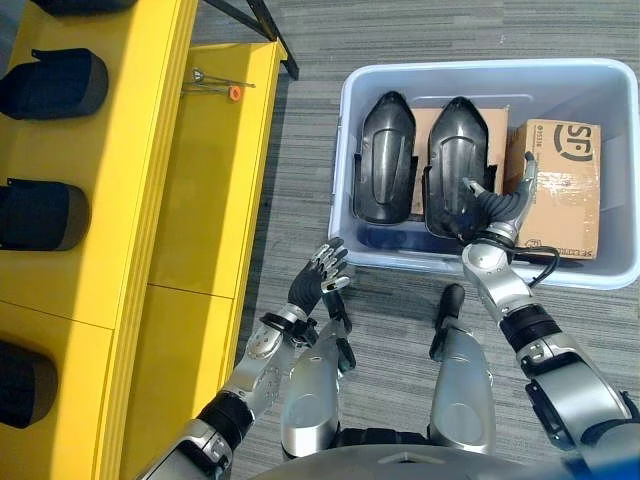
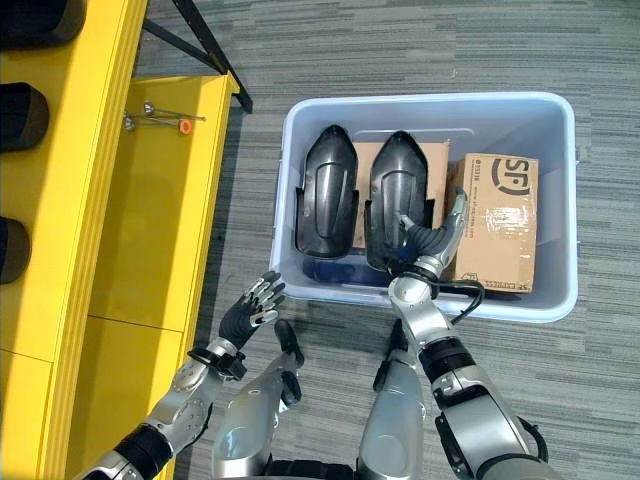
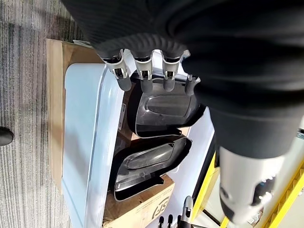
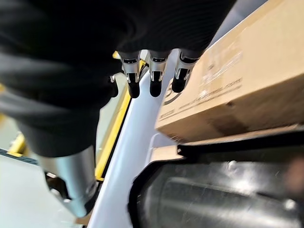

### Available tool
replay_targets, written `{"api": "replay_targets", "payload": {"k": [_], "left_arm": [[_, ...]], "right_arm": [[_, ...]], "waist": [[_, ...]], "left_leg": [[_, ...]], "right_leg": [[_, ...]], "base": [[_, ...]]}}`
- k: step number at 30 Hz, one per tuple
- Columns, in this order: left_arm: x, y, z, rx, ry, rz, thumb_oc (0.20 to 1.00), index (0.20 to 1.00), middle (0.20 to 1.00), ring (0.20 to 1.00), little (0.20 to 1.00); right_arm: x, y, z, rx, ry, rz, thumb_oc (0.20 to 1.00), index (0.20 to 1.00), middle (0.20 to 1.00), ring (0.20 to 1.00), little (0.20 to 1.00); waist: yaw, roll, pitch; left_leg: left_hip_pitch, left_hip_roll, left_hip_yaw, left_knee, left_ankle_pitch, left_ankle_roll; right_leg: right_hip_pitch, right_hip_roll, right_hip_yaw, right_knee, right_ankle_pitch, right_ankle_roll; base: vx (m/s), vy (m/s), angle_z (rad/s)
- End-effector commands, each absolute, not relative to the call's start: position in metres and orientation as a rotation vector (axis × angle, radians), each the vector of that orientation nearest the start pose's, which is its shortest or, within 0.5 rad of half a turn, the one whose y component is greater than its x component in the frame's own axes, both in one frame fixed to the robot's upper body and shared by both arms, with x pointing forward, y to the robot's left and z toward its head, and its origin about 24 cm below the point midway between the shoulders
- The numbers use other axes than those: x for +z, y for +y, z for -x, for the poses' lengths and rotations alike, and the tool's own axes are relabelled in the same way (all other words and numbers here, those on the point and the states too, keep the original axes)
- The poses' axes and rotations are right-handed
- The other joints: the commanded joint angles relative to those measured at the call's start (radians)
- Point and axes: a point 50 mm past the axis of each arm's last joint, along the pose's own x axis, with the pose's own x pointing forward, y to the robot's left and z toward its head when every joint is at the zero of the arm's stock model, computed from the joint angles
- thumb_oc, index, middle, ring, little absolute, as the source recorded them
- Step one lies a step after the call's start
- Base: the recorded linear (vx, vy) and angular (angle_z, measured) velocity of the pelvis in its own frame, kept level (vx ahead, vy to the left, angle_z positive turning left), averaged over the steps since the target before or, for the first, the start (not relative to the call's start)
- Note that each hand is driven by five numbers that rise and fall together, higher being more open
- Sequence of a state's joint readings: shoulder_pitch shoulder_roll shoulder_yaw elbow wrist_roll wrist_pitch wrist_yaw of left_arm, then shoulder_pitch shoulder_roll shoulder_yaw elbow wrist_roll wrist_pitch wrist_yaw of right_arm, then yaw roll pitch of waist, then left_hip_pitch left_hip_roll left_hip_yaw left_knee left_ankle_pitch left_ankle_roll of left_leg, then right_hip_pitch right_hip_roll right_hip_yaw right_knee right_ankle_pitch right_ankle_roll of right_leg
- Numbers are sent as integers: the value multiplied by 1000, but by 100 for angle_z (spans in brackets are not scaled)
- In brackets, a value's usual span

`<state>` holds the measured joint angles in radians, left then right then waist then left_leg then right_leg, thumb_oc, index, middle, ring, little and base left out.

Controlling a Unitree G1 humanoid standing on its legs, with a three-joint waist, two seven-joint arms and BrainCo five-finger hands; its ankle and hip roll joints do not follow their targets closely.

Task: Move parts from the plastic box to the shelf.

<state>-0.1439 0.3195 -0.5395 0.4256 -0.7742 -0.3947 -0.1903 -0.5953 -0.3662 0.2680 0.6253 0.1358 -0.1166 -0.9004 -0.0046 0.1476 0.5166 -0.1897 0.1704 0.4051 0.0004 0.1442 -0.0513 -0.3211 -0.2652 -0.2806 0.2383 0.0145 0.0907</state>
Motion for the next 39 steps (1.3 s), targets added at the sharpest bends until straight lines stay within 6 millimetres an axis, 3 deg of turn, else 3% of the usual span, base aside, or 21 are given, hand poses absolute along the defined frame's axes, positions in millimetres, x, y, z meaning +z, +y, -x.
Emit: {"api": "replay_targets", "payload": {"k": [1,5,14,24,30,39], "left_arm": [[11,115,-255,-486,14,351,1000,1000,1000,1000,1000],[12,114,-256,-513,31,341,1000,1000,1000,1000,1000],[12,112,-256,-543,38,346,1000,1000,1000,1000,1000],[10,111,-253,-547,44,348,1000,1000,1000,1000,1000],[7,116,-253,-536,48,341,1000,1000,1000,1000,1000],[8,119,-256,-530,42,337,1000,1000,1000,1000,1000]], "right_arm": [[137,-211,-361,-729,-303,237,1000,1000,1000,1000,1000],[153,-230,-372,-771,-285,305,1000,1000,1000,1000,1000],[168,-248,-378,-780,-285,391,1000,1000,1000,1000,1000],[193,-225,-380,-712,-487,607,1000,1000,1000,1000,1000],[187,-226,-380,-714,-440,600,1000,1000,1000,1000,1000],[157,-250,-376,-851,-257,546,1000,1000,1000,1000,1000]], "waist": [[28,-15,3],[51,-1,3],[67,20,3],[68,25,3],[69,23,3],[74,27,3]], "left_leg": [[-2,-9,-65,51,-83,-39],[-28,-14,-78,60,-80,-40],[-71,-19,-81,68,-78,-41],[-99,-19,-76,73,-75,-41],[-99,-20,-76,74,-76,-42],[-115,-17,-77,71,-75,-43]], "right_leg": [[18,19,-31,44,-58,5],[-5,13,-39,70,-66,4],[-56,2,-40,106,-77,4],[-90,-3,-36,115,-73,9],[-89,-2,-36,114,-73,9],[-103,-5,-39,107,-67,12]], "base": [[0,0,0],[-5,-15,1],[-10,3,6],[-1,2,0],[0,0,0],[0,0,0]]}}
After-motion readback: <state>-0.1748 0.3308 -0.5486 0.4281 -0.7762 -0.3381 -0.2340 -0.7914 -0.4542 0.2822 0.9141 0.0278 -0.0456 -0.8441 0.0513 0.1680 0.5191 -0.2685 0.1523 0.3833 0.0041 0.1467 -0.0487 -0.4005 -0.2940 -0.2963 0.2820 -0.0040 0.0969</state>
